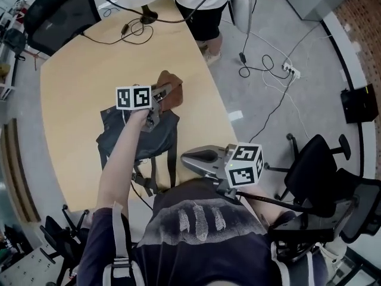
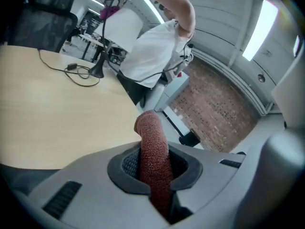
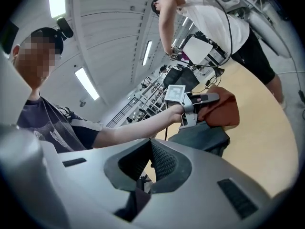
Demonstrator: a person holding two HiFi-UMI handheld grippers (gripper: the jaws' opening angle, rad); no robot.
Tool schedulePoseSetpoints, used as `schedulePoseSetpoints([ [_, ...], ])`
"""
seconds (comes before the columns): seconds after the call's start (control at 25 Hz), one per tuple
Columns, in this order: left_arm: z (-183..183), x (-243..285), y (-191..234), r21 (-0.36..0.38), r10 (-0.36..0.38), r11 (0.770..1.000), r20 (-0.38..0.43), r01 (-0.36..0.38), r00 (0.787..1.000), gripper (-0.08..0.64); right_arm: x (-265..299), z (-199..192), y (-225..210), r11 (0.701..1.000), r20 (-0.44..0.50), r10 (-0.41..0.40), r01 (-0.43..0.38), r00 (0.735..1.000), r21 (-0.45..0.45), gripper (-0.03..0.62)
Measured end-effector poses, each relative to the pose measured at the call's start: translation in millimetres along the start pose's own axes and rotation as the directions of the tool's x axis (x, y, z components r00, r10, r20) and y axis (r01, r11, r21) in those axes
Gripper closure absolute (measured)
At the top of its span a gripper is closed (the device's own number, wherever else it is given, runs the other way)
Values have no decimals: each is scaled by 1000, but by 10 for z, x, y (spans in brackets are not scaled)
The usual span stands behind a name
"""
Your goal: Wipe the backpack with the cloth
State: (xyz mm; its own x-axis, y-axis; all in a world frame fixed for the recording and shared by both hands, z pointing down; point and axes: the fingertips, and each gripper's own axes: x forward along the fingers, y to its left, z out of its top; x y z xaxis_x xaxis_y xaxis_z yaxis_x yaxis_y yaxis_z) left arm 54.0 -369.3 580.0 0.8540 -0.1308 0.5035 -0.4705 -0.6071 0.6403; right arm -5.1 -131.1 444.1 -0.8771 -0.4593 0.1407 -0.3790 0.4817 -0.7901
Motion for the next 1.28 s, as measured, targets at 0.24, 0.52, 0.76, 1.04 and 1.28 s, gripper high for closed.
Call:
schedulePoseSetpoints([
  [0.24, -281, -114, 956, 72, 343, 939, -140, -336, 929, 505, 55, -73, -94, 997, -68, -69, 67, 995, -34, 591],
  [0.52, -498, -538, 1417, 209, 460, 881, -160, -425, 874, 505, 187, -27, -132, 996, -94, -88, 85, 992, -27, 591],
  [0.76, -532, -951, 1656, 256, 527, 835, -121, -487, 841, 505, 414, 0, -62, 995, -136, -85, 76, 987, -72, 591],
  [1.04, -730, -1744, 2228, 305, 655, 739, -116, -601, 747, 505, 547, -65, -87, 994, -149, -103, 96, 984, -52, 591],
  [1.28, -870, -2329, 2489, 243, 708, 699, -99, -672, 700, 505, 663, -88, -10, 994, -171, -95, 83, 981, -76, 591],
])
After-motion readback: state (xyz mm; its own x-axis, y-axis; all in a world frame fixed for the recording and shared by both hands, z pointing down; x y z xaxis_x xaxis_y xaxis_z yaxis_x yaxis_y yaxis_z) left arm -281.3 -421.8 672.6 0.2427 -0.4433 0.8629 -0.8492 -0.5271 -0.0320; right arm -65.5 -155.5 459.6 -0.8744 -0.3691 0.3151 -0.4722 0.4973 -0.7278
